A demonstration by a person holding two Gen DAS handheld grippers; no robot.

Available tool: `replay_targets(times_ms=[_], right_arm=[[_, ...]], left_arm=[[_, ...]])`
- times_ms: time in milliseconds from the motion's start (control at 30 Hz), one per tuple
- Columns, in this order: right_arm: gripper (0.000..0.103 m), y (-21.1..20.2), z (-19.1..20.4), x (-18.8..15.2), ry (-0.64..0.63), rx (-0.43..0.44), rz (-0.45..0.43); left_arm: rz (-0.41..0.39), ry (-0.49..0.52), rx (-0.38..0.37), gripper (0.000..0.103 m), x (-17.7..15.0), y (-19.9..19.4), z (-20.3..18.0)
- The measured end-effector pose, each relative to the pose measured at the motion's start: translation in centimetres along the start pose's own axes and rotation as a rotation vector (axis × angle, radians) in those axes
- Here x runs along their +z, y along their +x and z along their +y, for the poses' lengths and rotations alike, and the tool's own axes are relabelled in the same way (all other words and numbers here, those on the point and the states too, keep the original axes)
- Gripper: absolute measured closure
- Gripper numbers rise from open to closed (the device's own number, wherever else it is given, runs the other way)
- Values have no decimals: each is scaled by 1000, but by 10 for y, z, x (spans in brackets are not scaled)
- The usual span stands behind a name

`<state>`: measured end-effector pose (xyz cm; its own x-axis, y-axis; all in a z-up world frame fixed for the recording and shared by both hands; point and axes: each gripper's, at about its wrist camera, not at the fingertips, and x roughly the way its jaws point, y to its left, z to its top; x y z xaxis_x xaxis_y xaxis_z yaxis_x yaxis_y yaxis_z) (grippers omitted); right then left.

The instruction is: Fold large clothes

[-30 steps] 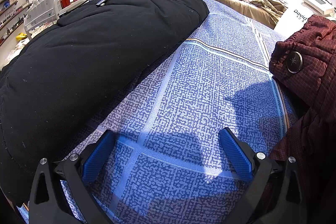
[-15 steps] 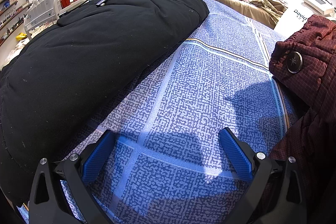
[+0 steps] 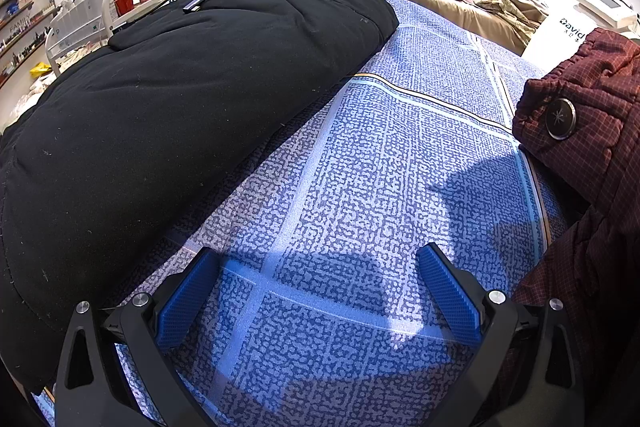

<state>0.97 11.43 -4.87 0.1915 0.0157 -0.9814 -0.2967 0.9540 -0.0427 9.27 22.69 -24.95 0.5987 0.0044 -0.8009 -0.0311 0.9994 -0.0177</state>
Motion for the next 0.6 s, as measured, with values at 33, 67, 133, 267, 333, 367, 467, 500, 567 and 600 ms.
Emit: replay_targets(times_ms=[33,67,133,267,333,367,467,500,567,600], right_arm=[[12,1,0,0,0,-1,3],[12,2,0,0,0,-3,7],[12,2,0,-1,2,-2,8],[12,1,3,-1,-10,-2,0],[12,0,5,0,-16,-2,0],[12,0,5,0,-16,-1,-1],[12,-1,5,-1,-13,1,-3],[12,-1,5,-1,-13,1,-4],[12,-1,4,-1,-10,1,-3],[12,-1,3,-1,-8,2,-5]], left_arm=[[0,0,0,5,0,0,0],[0,0,0,5,0,0,0],[0,0,0,5,0,0,0],[0,0,-1,5,0,0,1],[0,0,-1,5,0,0,0],[0,0,-1,5,0,0,1],[0,0,-1,5,0,0,1],[0,0,-1,5,0,0,1],[0,0,-1,5,1,0,1],[0,0,-1,5,0,0,1]])
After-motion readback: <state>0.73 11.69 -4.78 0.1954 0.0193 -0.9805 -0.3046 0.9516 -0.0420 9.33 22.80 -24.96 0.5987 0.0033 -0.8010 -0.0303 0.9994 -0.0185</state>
